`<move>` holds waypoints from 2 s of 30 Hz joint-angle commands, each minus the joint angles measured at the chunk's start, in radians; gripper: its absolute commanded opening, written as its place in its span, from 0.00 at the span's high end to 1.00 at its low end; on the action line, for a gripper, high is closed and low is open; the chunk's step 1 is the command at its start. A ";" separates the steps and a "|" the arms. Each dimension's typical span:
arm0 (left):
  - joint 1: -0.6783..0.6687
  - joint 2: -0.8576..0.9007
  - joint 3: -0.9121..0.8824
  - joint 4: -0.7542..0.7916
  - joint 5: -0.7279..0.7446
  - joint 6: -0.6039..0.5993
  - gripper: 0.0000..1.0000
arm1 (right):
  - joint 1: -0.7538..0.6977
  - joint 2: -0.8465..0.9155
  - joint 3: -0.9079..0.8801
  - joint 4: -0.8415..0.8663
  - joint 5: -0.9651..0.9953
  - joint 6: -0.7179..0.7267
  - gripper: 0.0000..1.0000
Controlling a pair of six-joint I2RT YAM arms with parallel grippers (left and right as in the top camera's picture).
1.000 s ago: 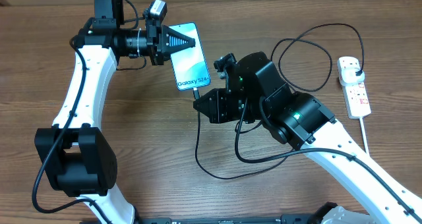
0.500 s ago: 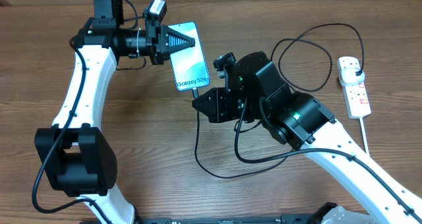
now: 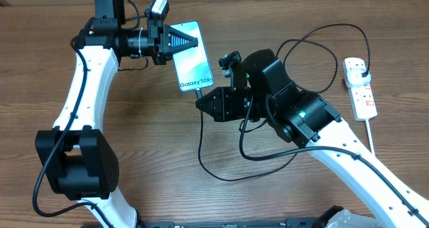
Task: Plug charger to phone and switch on socket
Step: 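Push the connector up into the phone's port with the right gripper, then open the right gripper off the connector and lower the phone with left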
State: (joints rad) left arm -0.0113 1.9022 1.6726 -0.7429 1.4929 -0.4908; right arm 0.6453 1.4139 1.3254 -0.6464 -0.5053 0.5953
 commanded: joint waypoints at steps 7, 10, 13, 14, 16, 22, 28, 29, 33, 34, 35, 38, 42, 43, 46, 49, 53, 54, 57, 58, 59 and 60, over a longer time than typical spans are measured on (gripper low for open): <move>-0.016 -0.012 0.014 -0.015 0.088 0.024 0.96 | -0.051 0.008 0.009 0.060 0.096 0.003 0.96; -0.016 -0.012 0.014 -0.015 0.083 0.023 0.96 | -0.051 0.008 0.009 0.053 0.096 0.003 0.96; -0.014 -0.012 0.014 -0.015 0.052 0.023 0.96 | -0.051 0.008 0.009 0.032 0.093 0.003 0.86; -0.013 -0.012 0.014 -0.015 0.040 0.023 0.96 | -0.051 0.008 0.009 0.023 0.093 0.003 0.83; -0.011 -0.012 0.014 -0.015 0.010 0.023 0.96 | -0.051 0.008 0.009 0.005 0.093 0.003 0.77; -0.005 -0.012 0.014 -0.016 -0.121 0.085 0.96 | -0.051 0.008 0.009 -0.054 0.093 -0.002 0.58; -0.004 -0.011 0.011 -0.165 -0.408 0.250 0.96 | -0.051 0.008 0.009 -0.121 0.115 -0.028 0.40; -0.004 -0.011 0.011 -0.203 -0.461 0.283 0.96 | -0.051 0.008 0.009 -0.135 0.127 -0.028 0.39; -0.004 0.001 0.011 -0.340 -0.544 0.421 0.96 | -0.051 0.008 0.009 -0.186 0.158 -0.028 0.37; -0.004 0.005 0.011 -0.367 -0.554 0.450 0.96 | -0.051 0.008 0.009 -0.194 0.160 -0.027 0.37; -0.004 0.011 0.011 -0.392 -0.565 0.478 0.96 | -0.051 0.008 0.009 -0.201 0.165 -0.027 0.37; -0.002 0.041 0.011 -0.466 -0.584 0.579 0.96 | -0.051 0.008 0.009 -0.219 0.173 -0.028 0.37; 0.000 0.094 0.011 -0.465 -0.629 0.638 0.96 | -0.051 0.008 0.009 -0.237 0.176 -0.028 0.36; 0.005 0.111 0.011 -0.451 -0.662 0.636 0.96 | -0.051 0.008 0.009 -0.241 0.177 -0.028 0.36; 0.023 0.156 0.012 -0.438 -0.680 0.636 0.96 | -0.051 0.008 0.009 -0.257 0.192 -0.035 0.36; 0.037 0.203 0.012 -0.432 -0.680 0.637 0.96 | -0.051 0.010 0.009 -0.272 0.195 -0.035 0.35; 0.046 0.268 0.011 -0.417 -0.681 0.637 0.96 | -0.051 0.019 0.009 -0.280 0.195 -0.040 0.34; 0.045 0.285 0.012 -0.410 -0.681 0.637 0.96 | -0.051 0.022 0.009 -0.283 0.195 -0.043 0.34; 0.044 0.327 0.011 -0.394 -0.681 0.637 0.96 | -0.051 0.033 0.009 -0.293 0.194 -0.043 0.34; 0.044 0.342 0.011 -0.385 -0.681 0.637 0.96 | -0.051 0.038 0.009 -0.297 0.194 -0.043 0.34; 0.044 0.355 0.011 -0.377 -0.681 0.637 0.96 | -0.051 0.045 0.009 -0.302 0.194 -0.043 0.34; 0.044 0.360 0.011 -0.372 -0.683 0.637 0.96 | -0.051 0.048 0.009 -0.303 0.194 -0.043 0.34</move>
State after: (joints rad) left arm 0.0345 2.2349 1.6726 -1.1263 0.7910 0.1200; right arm 0.5961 1.4441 1.3254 -0.9443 -0.3244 0.5640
